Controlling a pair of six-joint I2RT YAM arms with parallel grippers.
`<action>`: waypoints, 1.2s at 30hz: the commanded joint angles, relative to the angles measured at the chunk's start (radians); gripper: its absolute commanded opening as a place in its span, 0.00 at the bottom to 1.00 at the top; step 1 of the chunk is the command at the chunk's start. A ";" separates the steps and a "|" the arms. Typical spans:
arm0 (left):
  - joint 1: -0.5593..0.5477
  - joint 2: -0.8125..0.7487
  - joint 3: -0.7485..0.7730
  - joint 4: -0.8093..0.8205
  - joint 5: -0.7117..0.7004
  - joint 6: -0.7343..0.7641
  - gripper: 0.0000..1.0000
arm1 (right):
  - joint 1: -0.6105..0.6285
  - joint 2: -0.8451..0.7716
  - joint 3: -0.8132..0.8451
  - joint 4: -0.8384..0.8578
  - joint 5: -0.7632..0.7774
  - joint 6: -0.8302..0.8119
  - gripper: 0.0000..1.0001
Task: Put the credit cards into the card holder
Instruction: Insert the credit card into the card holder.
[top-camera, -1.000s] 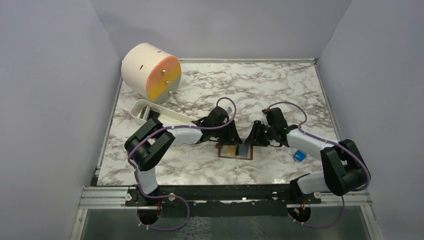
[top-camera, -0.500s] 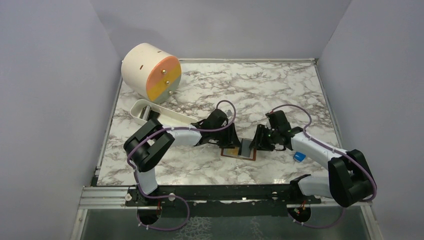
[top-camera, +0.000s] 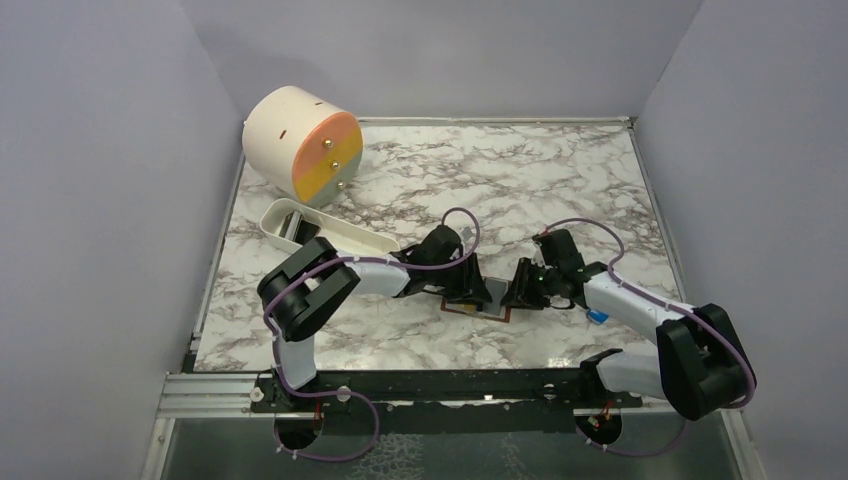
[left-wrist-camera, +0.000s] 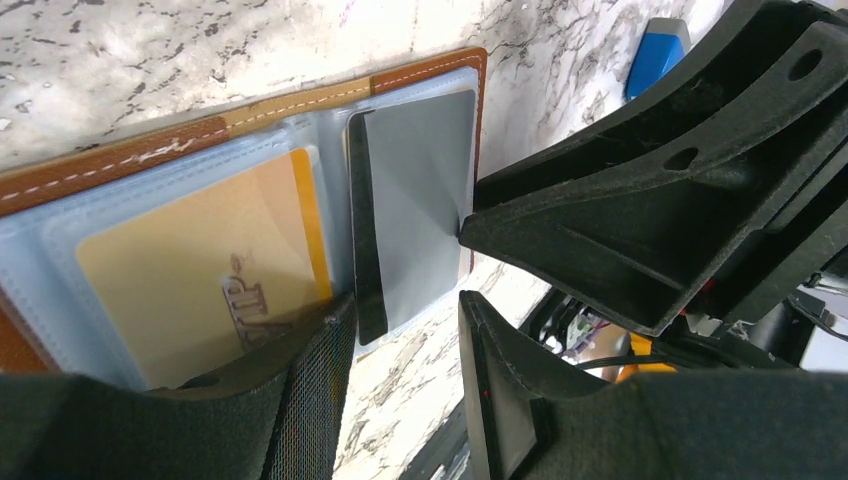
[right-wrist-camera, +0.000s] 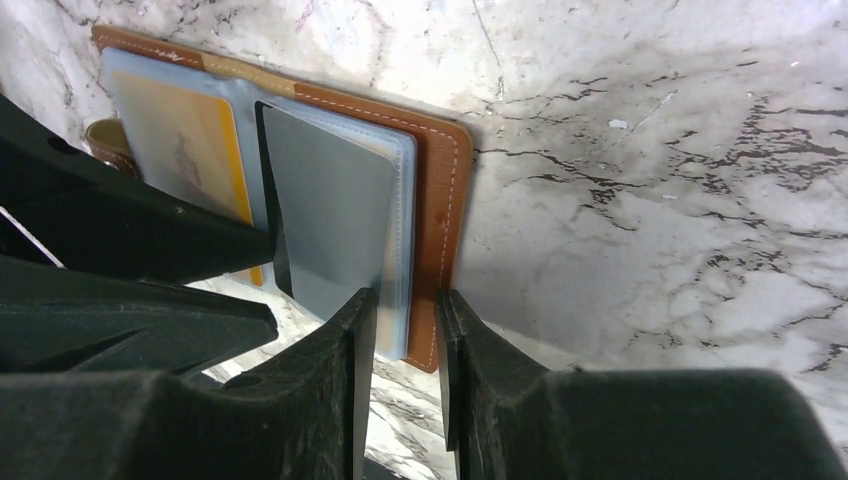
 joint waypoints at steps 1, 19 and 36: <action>-0.013 0.029 0.035 0.030 0.020 -0.012 0.44 | 0.004 0.018 -0.026 0.075 -0.033 0.018 0.28; -0.027 -0.038 0.135 -0.176 -0.089 0.113 0.46 | 0.004 -0.023 0.051 -0.048 0.120 -0.024 0.21; 0.154 -0.189 0.052 -0.234 -0.040 0.189 0.49 | 0.025 -0.076 0.148 -0.053 0.005 0.036 0.25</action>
